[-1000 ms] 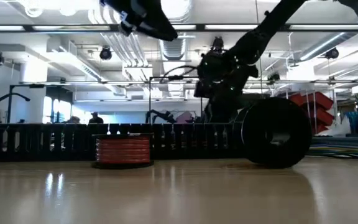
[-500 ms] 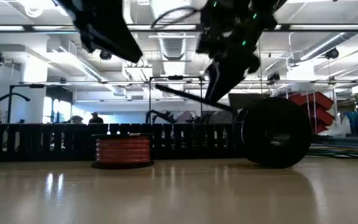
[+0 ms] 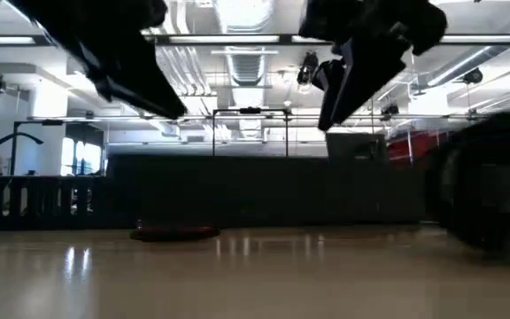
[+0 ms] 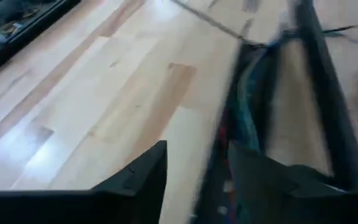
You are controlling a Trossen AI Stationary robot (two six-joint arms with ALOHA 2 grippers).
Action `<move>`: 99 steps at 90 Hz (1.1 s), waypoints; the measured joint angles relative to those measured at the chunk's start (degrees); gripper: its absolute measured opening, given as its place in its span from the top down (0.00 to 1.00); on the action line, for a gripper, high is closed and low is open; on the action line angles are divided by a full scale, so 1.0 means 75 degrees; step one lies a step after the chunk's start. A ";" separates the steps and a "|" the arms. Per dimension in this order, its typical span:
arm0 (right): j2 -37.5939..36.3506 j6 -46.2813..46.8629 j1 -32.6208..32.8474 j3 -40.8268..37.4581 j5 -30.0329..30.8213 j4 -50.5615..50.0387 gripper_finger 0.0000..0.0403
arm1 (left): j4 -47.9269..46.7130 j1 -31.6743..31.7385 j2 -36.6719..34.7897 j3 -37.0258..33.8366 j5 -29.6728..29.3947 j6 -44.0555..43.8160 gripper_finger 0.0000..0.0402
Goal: Ziptie cables
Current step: Close the black cable duct
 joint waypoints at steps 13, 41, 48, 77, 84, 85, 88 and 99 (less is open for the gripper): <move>0.0242 0.0084 0.0021 0.0000 0.0180 0.0137 0.74 | 0.1238 0.0523 -0.0090 -0.0524 0.0574 0.0578 0.55; -0.0369 0.0802 0.0780 -0.0507 0.0641 0.0332 0.77 | 0.2121 0.0500 -0.0098 -0.0928 0.0839 0.0996 0.58; -0.0775 0.1298 0.1312 -0.0933 0.1134 0.0256 0.73 | 0.2158 0.0404 -0.0099 -0.1062 0.0837 0.0931 0.59; -0.2596 0.3179 0.2586 -0.2092 0.2720 0.0447 0.56 | 0.3548 0.0400 -0.0097 -0.1703 0.0803 0.1079 0.64; -0.2948 0.3288 0.2600 -0.2291 0.2854 0.0454 0.55 | 0.4113 0.0519 -0.0100 -0.1832 0.0775 0.1392 0.65; -0.3004 0.3290 0.2600 -0.2326 0.2854 0.0436 0.55 | 0.4157 0.0541 -0.0099 -0.1839 0.0771 0.1429 0.65; -0.3142 0.3290 0.2586 -0.2420 0.2865 0.0339 0.54 | 0.4279 0.0606 -0.0099 -0.1852 0.0762 0.1511 0.65; -0.3498 0.3156 0.2490 -0.2675 0.3078 0.0245 0.54 | 0.4374 0.0807 -0.0099 -0.1862 0.0767 0.1526 0.66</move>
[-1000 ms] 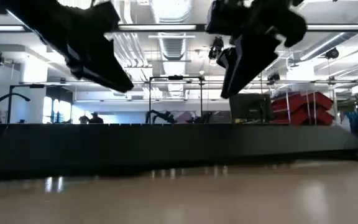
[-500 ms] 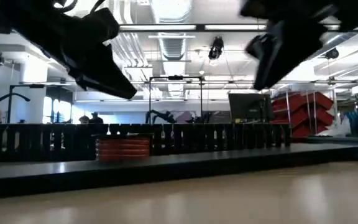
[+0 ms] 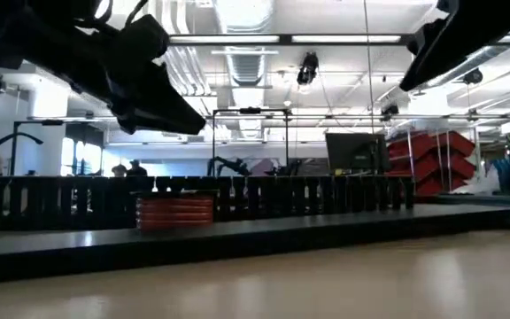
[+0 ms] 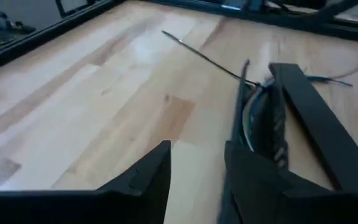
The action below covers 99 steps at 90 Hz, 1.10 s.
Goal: Ziptie cables
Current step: Close the black cable duct
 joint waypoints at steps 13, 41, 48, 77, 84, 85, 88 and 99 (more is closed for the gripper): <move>-0.0229 -0.0129 -0.0073 -0.0359 0.0464 -0.0035 0.56 | 0.0004 0.0078 0.0001 -0.0017 0.0051 -0.0057 0.67; -0.0242 0.0222 -0.0074 -0.0829 0.0259 0.0302 0.54 | 0.0199 0.0228 0.0002 -0.0025 -0.0282 0.0210 0.66; -0.0152 -0.0096 -0.0119 -0.1147 0.0170 0.1133 0.51 | 0.0405 0.0270 -0.0009 -0.0025 -0.0352 0.0439 0.64; 0.0989 -0.2246 -0.1271 -0.1767 -0.2478 0.5418 0.38 | 0.0446 0.0262 -0.0523 -0.0025 0.0053 0.1273 0.53; 0.1521 -0.2705 -0.1409 -0.1561 -0.3217 0.6101 0.36 | 0.0433 0.0210 -0.0654 -0.0025 0.0586 0.1236 0.52; 0.1609 -0.2775 -0.1428 -0.1513 -0.3301 0.6172 0.35 | 0.0432 0.0197 -0.0679 -0.0025 0.0652 0.1212 0.52; 0.1865 -0.2986 -0.1435 -0.1353 -0.3396 0.6280 0.35 | 0.0424 0.0163 -0.0740 -0.0025 0.0799 0.1107 0.52; 0.2915 -0.3700 -0.1416 -0.0556 -0.3635 0.6170 0.34 | 0.0170 -0.0090 -0.0927 -0.0025 0.0857 0.0490 0.55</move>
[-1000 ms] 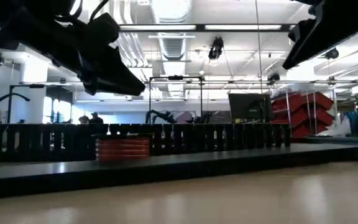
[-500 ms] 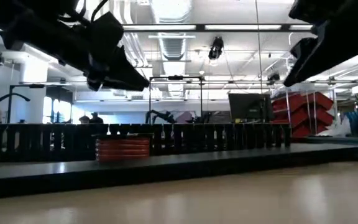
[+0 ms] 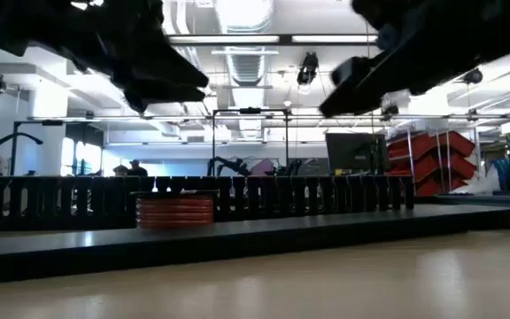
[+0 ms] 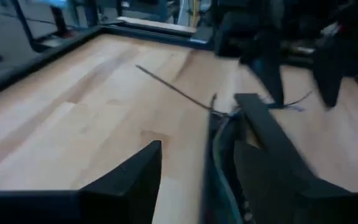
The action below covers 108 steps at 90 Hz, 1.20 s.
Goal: Ziptie cables
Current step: Close the black cable duct
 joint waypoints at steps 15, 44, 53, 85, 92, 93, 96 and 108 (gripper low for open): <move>0.1234 -0.0372 0.0034 0.0985 -0.0857 0.0121 0.34 | -0.1073 -0.0398 -0.0090 0.0000 0.0003 -0.1051 0.57; 0.3247 -0.0217 0.0031 0.2128 -0.0831 0.0324 0.31 | -0.1675 -0.1188 0.0270 0.0004 -0.0156 -0.2360 0.56; 0.3559 -0.0123 0.0033 0.2366 -0.0769 0.0427 0.32 | -0.1698 -0.1324 0.0354 0.0000 -0.0250 -0.2430 0.56; 0.3231 0.0185 0.0429 0.2462 0.0341 -0.1299 0.38 | -0.1641 -0.1346 0.0428 0.0001 -0.0282 -0.2242 0.59; 0.2872 0.0305 0.0477 0.2365 0.0481 -0.1879 0.38 | -0.1680 -0.1349 0.0428 0.0000 -0.0281 -0.2232 0.59; 0.2804 0.0320 0.0477 0.2338 0.0497 -0.1960 0.38 | -0.1672 -0.1349 0.0428 0.0000 -0.0280 -0.2232 0.59; 0.2617 0.0362 0.0476 0.2251 0.0588 -0.2259 0.38 | -0.1644 -0.1350 0.0428 0.0000 -0.0280 -0.2232 0.59; 0.1752 0.0540 0.0456 0.1910 0.1144 -0.3312 0.36 | -0.1601 -0.1375 0.0430 0.0000 -0.0283 -0.2252 0.58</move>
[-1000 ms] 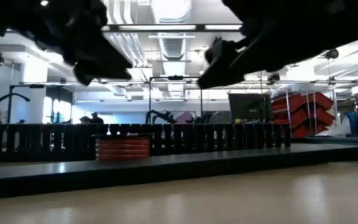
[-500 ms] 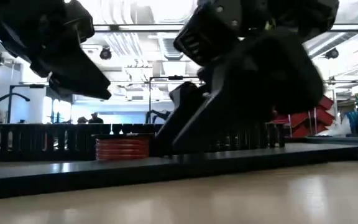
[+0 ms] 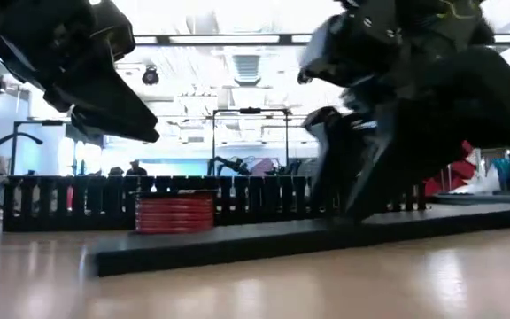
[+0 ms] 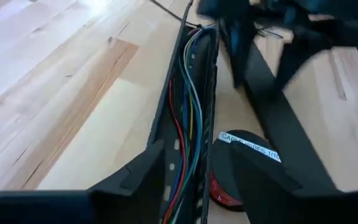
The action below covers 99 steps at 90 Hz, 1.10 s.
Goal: Ziptie cables
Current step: Close the black cable duct
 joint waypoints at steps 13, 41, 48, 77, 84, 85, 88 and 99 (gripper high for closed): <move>-0.0828 0.0217 0.0149 -0.0394 -0.0167 0.0352 0.34 | 0.0103 -0.0038 0.0013 0.0003 0.0001 -0.0007 0.60; -0.0052 0.0650 0.0521 -0.0767 0.0095 0.3050 0.34 | 0.0829 -0.0042 0.0996 0.0003 0.0081 -0.0010 0.57; 0.0366 0.0801 0.0581 -0.0661 0.0236 0.3316 0.36 | 0.1227 -0.0043 0.1288 0.0003 0.0127 -0.0017 0.57; 0.0780 0.1489 0.0380 -0.0442 0.1436 0.2515 0.37 | 0.1446 0.0181 0.1830 0.0000 0.0038 -0.0166 0.62; 0.0597 0.1481 0.0150 -0.0442 0.1510 0.2136 0.35 | 0.1409 0.0355 0.1761 -0.0003 0.0037 0.0019 0.63; 0.0578 0.1477 0.0110 -0.0442 0.1523 0.2096 0.35 | 0.1410 0.0385 0.1746 -0.0003 0.0037 0.0066 0.64; 0.0510 0.1427 -0.0007 -0.0442 0.1537 0.2009 0.34 | 0.1409 0.0484 0.1676 -0.0003 0.0025 0.0221 0.64; 0.0188 0.1185 -0.0396 -0.0414 0.1242 0.1575 0.30 | 0.1372 0.0928 0.1378 -0.0003 0.0015 0.0821 0.65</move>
